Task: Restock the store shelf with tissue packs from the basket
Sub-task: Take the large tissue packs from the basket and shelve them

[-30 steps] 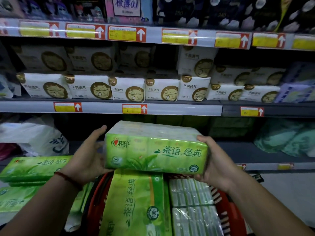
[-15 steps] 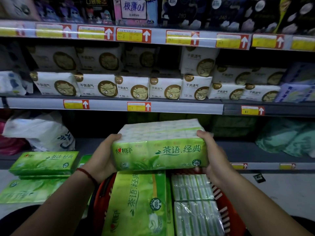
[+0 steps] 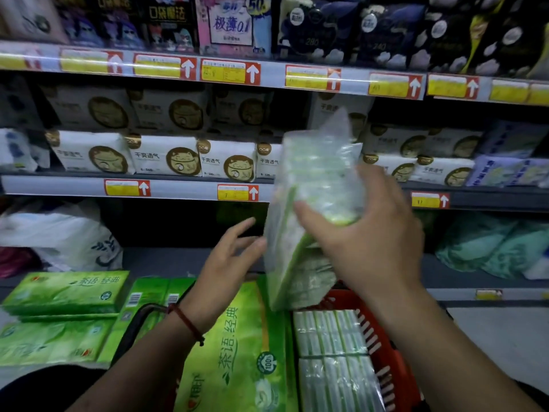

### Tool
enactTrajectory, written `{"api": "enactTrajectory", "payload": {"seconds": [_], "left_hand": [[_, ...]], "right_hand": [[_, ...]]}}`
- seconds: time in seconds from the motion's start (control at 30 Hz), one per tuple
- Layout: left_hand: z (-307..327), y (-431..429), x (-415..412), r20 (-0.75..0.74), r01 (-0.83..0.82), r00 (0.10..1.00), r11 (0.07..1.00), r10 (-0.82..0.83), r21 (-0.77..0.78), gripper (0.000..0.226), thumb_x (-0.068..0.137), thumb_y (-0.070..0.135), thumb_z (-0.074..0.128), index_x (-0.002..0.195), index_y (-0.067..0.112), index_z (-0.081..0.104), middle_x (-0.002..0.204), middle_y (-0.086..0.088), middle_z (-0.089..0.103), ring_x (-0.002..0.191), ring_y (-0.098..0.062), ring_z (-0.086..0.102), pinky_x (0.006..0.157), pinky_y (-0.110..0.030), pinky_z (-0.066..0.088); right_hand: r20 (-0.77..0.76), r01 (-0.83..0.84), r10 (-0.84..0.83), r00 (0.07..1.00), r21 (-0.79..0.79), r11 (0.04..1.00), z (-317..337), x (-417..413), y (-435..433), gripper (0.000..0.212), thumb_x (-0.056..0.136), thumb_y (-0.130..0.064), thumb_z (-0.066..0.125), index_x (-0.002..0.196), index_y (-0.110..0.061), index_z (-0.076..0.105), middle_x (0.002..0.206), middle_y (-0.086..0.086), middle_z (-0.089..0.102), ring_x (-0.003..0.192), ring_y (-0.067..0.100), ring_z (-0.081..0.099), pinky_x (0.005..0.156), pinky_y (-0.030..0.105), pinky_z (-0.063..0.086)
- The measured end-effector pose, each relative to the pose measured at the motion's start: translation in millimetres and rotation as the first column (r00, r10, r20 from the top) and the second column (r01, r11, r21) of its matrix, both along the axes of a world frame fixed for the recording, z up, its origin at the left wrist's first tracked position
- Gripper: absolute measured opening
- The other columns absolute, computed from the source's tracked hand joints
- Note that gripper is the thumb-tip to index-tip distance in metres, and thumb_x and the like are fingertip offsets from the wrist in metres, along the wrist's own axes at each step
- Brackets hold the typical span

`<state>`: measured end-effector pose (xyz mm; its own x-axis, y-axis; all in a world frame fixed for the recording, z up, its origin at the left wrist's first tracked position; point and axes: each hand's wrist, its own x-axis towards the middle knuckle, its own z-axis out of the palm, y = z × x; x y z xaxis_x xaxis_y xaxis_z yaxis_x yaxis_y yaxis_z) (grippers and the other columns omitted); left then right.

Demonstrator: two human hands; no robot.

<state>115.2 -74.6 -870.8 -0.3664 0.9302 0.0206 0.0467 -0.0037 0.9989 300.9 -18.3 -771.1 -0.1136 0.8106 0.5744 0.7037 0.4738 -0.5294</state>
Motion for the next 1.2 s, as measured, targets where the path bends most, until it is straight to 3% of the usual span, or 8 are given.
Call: {"api": "enactTrajectory", "payload": {"seconds": [0.17, 0.43, 0.53, 0.63, 0.77, 0.93, 1.07, 1.2], "left_hand": [[16, -7, -8, 0.480, 0.085, 0.875, 0.996, -0.057, -0.036, 0.062, 0.095, 0.072, 0.043, 0.136, 0.030, 0.062, 0.130, -0.014, 0.069, 0.121, -0.047, 0.062, 0.100, -0.071, 0.047], [37, -26, -67, 0.397, -0.005, 0.918, 0.999, -0.013, 0.044, 0.055, 0.107, 0.056, 0.027, 0.144, 0.027, 0.054, 0.138, 0.000, 0.066, 0.125, -0.018, 0.065, 0.103, -0.041, 0.053], [29, -35, -95, 0.390, -0.069, 0.919, 0.998, 0.063, 0.000, 0.052, 0.106, 0.059, 0.028, 0.144, 0.032, 0.051, 0.138, 0.015, 0.064, 0.132, -0.001, 0.055, 0.107, -0.023, 0.046], [18, -41, -112, 0.375, -0.068, 0.919, 0.986, 0.120, -0.151, 0.069, 0.093, 0.074, 0.047, 0.152, 0.039, 0.043, 0.159, 0.001, 0.045, 0.146, -0.025, 0.043, 0.119, -0.054, 0.033], [17, -41, -104, 0.404, -0.014, 0.894, 0.915, 0.192, -0.404, 0.054, 0.092, 0.058, 0.060, 0.127, 0.018, 0.070, 0.120, -0.019, 0.073, 0.089, -0.034, 0.076, 0.083, -0.052, 0.059], [10, -39, -105, 0.435, -0.082, 0.858, 0.909, 0.273, -0.410, 0.041, 0.090, 0.052, 0.055, 0.106, 0.017, 0.072, 0.098, -0.020, 0.076, 0.069, -0.033, 0.073, 0.072, -0.047, 0.059], [10, -39, -99, 0.447, -0.046, 0.870, 0.939, 0.206, -0.342, 0.041, 0.093, 0.046, 0.054, 0.117, 0.017, 0.070, 0.109, -0.019, 0.076, 0.086, -0.037, 0.073, 0.077, -0.051, 0.060], [14, -32, -81, 0.390, -0.026, 0.911, 0.962, 0.136, -0.273, 0.037, 0.099, 0.033, 0.048, 0.125, 0.016, 0.068, 0.118, -0.017, 0.074, 0.107, -0.040, 0.070, 0.099, -0.053, 0.052]], "right_hand": [[0.207, -0.196, 0.178, 0.962, 0.069, 0.978, -31, -38, -22, 0.089, 0.070, -0.085, 0.062, 0.138, -0.027, 0.054, 0.128, -0.003, 0.053, 0.114, 0.022, 0.052, 0.074, 0.036, 0.054], [0.073, -0.562, 0.623, 0.779, -0.359, 0.745, -86, -25, 1, 0.076, 0.086, -0.044, 0.076, 0.152, -0.034, 0.040, 0.145, -0.017, 0.044, 0.132, 0.010, 0.040, 0.113, 0.039, 0.040], [0.134, -0.444, 0.566, 0.814, -0.485, 0.754, -115, -15, 14, 0.062, 0.092, -0.051, 0.068, 0.149, -0.039, 0.046, 0.146, -0.012, 0.041, 0.136, 0.016, 0.039, 0.113, 0.038, 0.035], [-0.151, -0.399, 0.394, 0.907, -0.611, 0.684, -130, -10, 27, 0.054, 0.092, -0.053, 0.068, 0.141, -0.034, 0.056, 0.139, -0.008, 0.047, 0.130, 0.012, 0.046, 0.102, 0.028, 0.036], [-0.377, -0.421, 0.203, 0.904, -0.696, 0.581, -147, -16, 30, 0.043, 0.097, -0.054, 0.061, 0.130, -0.026, 0.060, 0.124, -0.009, 0.064, 0.113, 0.010, 0.061, 0.086, 0.029, 0.049], [-0.553, -0.485, 0.034, 0.832, -0.697, 0.528, -151, -24, 32, 0.048, 0.085, -0.069, 0.063, 0.109, -0.028, 0.069, 0.110, -0.002, 0.074, 0.105, 0.020, 0.070, 0.098, 0.050, 0.055], [-0.687, -0.564, -0.228, 0.690, -0.708, 0.425, -137, -10, 45, 0.043, 0.093, -0.063, 0.060, 0.113, -0.027, 0.073, 0.104, 0.003, 0.079, 0.098, 0.027, 0.075, 0.085, 0.049, 0.061], [-0.677, -0.605, -0.231, 0.699, -0.731, 0.314, -131, 4, 50, 0.061, 0.078, -0.073, 0.070, 0.124, -0.032, 0.072, 0.120, 0.000, 0.076, 0.112, 0.027, 0.072, 0.102, 0.059, 0.053]]}}
